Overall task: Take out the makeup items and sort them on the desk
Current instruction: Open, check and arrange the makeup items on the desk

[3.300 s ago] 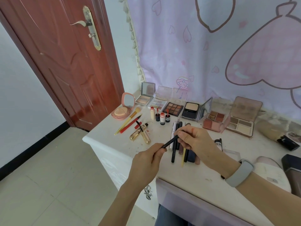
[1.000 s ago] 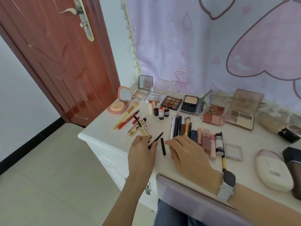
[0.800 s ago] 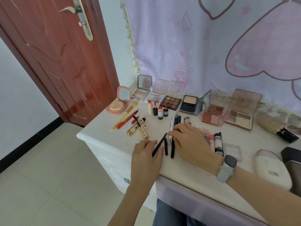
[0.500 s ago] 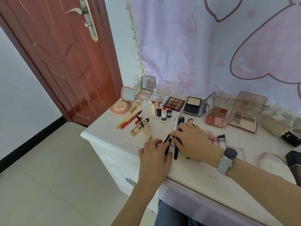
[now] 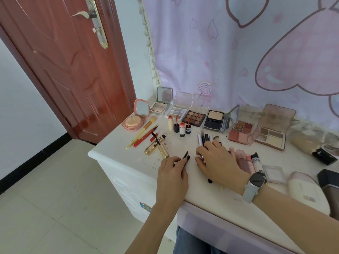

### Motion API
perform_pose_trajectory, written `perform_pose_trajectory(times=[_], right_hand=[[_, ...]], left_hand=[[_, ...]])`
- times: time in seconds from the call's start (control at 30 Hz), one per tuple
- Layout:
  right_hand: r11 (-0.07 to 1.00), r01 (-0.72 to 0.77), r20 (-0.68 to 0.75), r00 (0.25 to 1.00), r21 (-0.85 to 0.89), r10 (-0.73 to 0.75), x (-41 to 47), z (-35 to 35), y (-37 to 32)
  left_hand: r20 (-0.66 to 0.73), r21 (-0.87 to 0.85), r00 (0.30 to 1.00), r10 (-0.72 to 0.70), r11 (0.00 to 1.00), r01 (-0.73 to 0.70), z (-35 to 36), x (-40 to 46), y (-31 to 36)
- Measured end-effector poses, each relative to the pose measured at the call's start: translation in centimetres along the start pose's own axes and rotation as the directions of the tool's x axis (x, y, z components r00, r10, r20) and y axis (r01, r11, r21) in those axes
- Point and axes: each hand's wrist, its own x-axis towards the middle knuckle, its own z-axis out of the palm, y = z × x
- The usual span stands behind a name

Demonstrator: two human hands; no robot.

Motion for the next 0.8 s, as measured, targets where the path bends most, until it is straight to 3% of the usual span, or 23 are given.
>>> perform_pose_trajectory(times=[0.4,0.8], right_hand=[[0.997,-0.079,0.015,0.997,-0.010,0.079,-1.6,0.1,1.4],[0.983,-0.164,0.165,0.970,-0.082,0.176,-0.4,-1.6,1.4]], left_hand=[[-0.007,0.032,1.000,-0.005,0.999,0.006,0.7,0.5,0.6],[0.011,0.018,0.999,-0.040,0.999,0.040,0.6,0.4,0.6]])
